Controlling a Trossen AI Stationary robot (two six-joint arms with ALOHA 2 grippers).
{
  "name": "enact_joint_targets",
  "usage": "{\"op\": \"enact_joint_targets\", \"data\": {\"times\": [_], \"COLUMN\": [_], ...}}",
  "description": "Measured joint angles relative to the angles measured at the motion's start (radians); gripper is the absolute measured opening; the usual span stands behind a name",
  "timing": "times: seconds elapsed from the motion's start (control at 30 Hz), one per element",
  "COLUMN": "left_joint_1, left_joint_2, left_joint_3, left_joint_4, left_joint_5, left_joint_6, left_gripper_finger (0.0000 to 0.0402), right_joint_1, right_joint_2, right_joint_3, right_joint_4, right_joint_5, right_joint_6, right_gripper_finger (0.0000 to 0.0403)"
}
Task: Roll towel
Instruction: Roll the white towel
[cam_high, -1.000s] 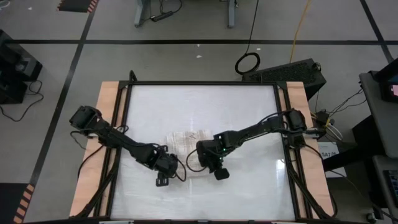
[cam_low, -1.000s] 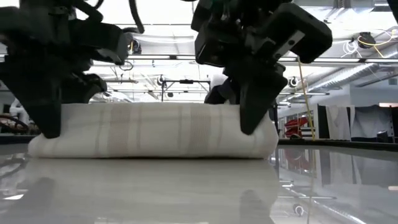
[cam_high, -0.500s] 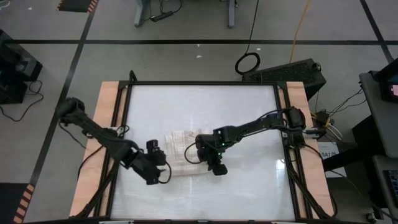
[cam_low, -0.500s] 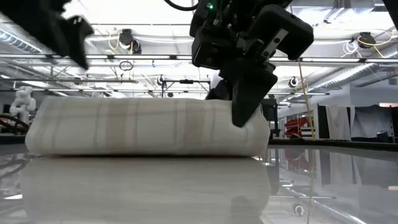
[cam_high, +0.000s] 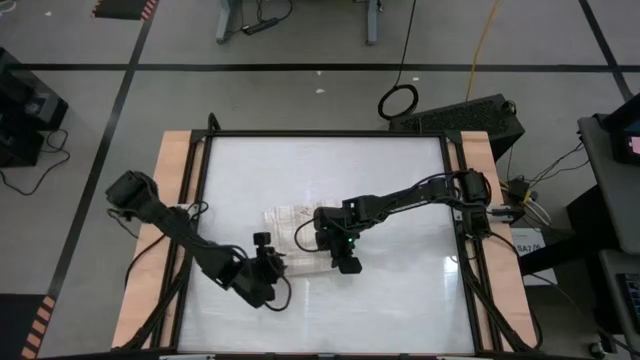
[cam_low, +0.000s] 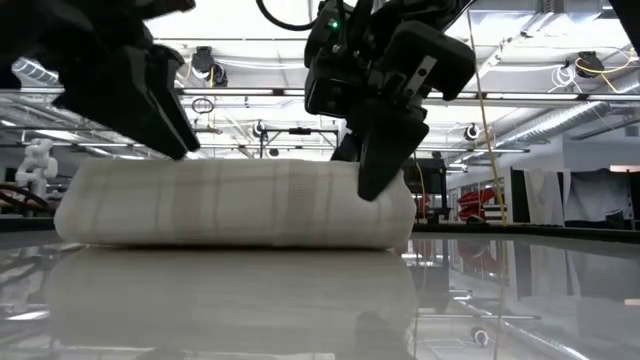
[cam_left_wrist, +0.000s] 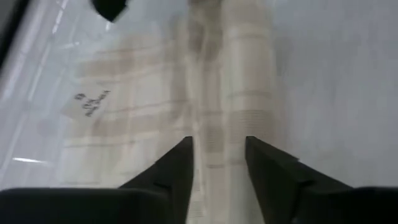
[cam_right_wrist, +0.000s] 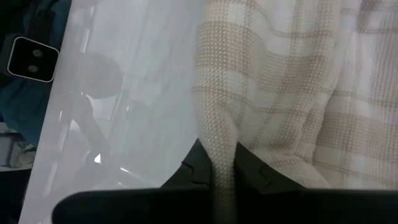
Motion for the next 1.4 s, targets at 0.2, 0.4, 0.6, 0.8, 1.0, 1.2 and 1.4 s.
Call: {"op": "enact_joint_targets", "data": {"times": [0.2,0.4,0.6,0.8,1.0,1.2,1.4], "left_joint_1": [-0.014,-0.026,0.011,0.044,0.101,0.14,0.174], "left_joint_2": [0.008,-0.056,-0.063,-0.063,-0.059,-0.059,-0.059], "left_joint_3": [0.001,0.001,0.001,0.001,-0.043,-0.104,-0.144], "left_joint_4": [0.057,0.043,-0.039,-0.038,-0.034,0.007,0.123], "left_joint_5": [0.021,0.051,0.187,0.256,0.324,0.38,0.514], "left_joint_6": [0.016,0.013,-0.09,-0.037,-0.007,0.05,0.105], "left_gripper_finger": [0.0102,0.0098,0.0129,0.0232,0.0277,0.018,0.002], "right_joint_1": [-0.011,-0.011,-0.009,-0.009,-0.009,-0.009,-0.009], "right_joint_2": [0.001,0.001,0.001,0.001,0.001,0.001,0.001], "right_joint_3": [0.0,0.0,0.0,0.0,0.0,0.0,0.0], "right_joint_4": [-0.006,-0.006,-0.009,-0.008,-0.011,-0.028,-0.044], "right_joint_5": [-0.001,0.0,0.0,0.0,0.0,0.006,0.006], "right_joint_6": [-0.007,-0.011,-0.013,-0.022,-0.022,-0.022,-0.023], "right_gripper_finger": [0.0011,0.0011,0.0011,0.0011,0.0011,0.0011,0.0018]}}
